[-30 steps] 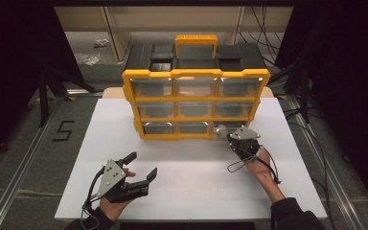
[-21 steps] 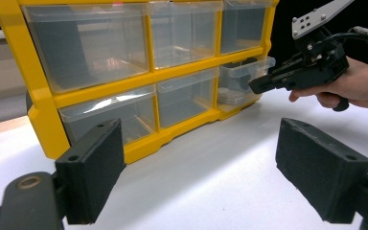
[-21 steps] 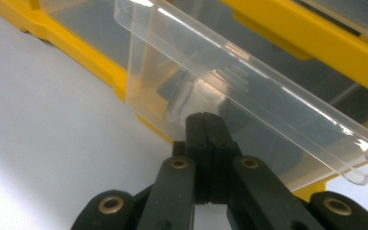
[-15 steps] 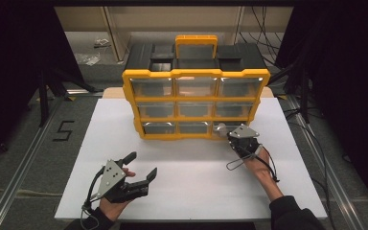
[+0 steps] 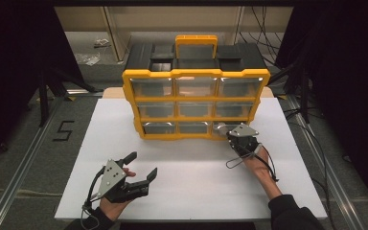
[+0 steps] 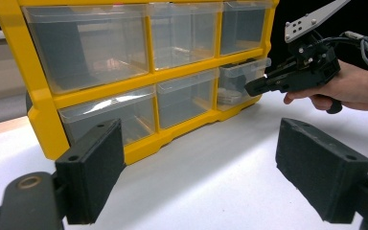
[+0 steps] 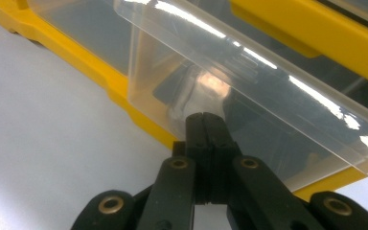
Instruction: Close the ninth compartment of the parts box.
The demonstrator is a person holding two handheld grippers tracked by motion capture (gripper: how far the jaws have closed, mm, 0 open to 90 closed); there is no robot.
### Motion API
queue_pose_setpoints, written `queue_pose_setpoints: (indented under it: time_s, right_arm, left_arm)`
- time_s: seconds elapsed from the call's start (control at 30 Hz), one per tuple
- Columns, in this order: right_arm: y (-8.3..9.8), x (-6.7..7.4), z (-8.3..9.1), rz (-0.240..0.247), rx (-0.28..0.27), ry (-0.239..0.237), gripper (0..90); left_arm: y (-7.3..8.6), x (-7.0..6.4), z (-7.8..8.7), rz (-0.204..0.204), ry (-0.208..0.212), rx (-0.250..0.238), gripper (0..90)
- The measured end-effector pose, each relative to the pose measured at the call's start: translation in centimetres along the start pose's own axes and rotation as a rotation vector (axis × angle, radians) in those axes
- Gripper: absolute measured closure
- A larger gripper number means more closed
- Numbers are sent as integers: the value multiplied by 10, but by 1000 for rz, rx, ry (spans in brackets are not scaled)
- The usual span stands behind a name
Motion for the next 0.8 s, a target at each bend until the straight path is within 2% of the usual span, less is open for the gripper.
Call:
queue_pose_setpoints:
  time_s: [0.8]
  right_arm:
    - [-4, -4, -10, -8, 13, 22, 900]
  left_arm:
    - [0, 0, 0, -2, 1, -4, 164]
Point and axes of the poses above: each handheld gripper's, and its own axes: z roughly backward along the jaws, y roughly out of its underside, x roughly to its left, the point moved 3 cm from there along -z, roughly forward along the jaws
